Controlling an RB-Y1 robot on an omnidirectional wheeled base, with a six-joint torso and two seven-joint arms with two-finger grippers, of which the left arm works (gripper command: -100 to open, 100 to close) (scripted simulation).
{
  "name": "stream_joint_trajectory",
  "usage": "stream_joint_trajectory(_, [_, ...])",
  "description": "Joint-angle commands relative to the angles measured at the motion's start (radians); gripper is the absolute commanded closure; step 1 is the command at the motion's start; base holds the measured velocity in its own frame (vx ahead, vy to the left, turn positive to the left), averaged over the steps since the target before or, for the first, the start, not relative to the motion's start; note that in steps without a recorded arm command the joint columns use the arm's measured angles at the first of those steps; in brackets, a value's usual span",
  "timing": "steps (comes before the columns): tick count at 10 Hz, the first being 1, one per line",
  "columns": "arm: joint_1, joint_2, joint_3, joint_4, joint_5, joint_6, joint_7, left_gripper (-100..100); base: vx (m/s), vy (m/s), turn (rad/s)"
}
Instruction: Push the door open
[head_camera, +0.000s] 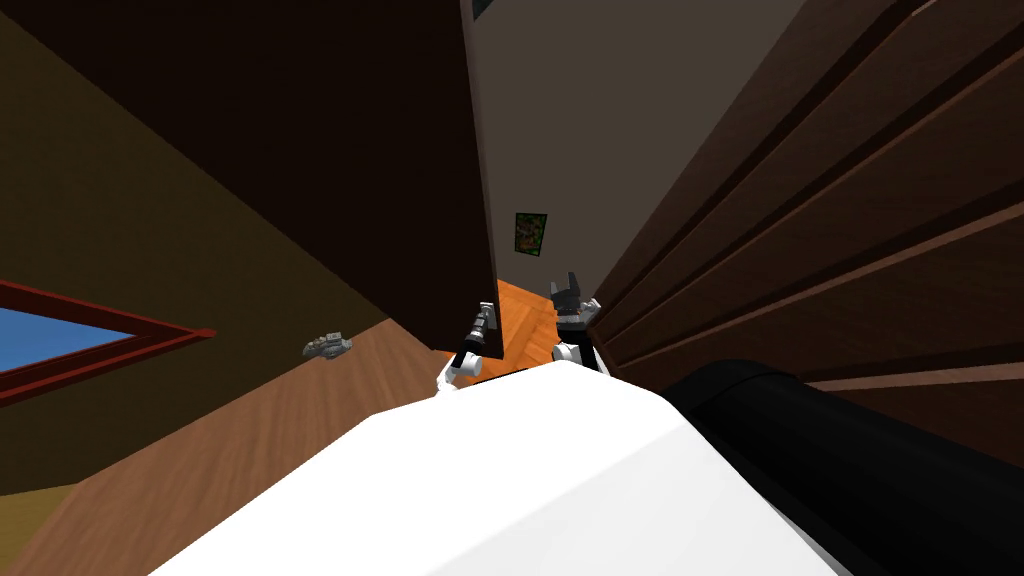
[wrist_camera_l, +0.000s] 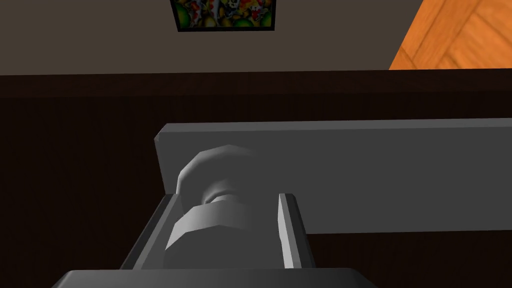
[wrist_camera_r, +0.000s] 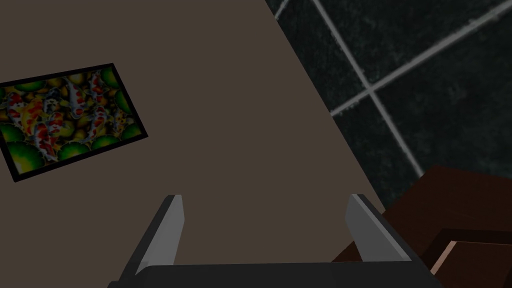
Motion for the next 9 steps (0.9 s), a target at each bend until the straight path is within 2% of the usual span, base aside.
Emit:
stream_joint_trajectory(1, [0.002,0.001,0.000,0.001,0.000,0.002,0.000,100,-0.033,0.016,-0.013])
stream_joint_trajectory(4, [0.002,0.001,0.000,0.001,0.000,0.002,0.000,100,-0.009,0.004,0.003])
stream_joint_trajectory(5, [0.011,0.011,-0.010,-0.001,0.001,0.004,-0.008,100,0.061,-0.013,0.130])
stream_joint_trajectory(9, [0.029,0.025,-0.031,-0.013,0.006,0.004,-0.026,100,0.184,-0.051,0.168])
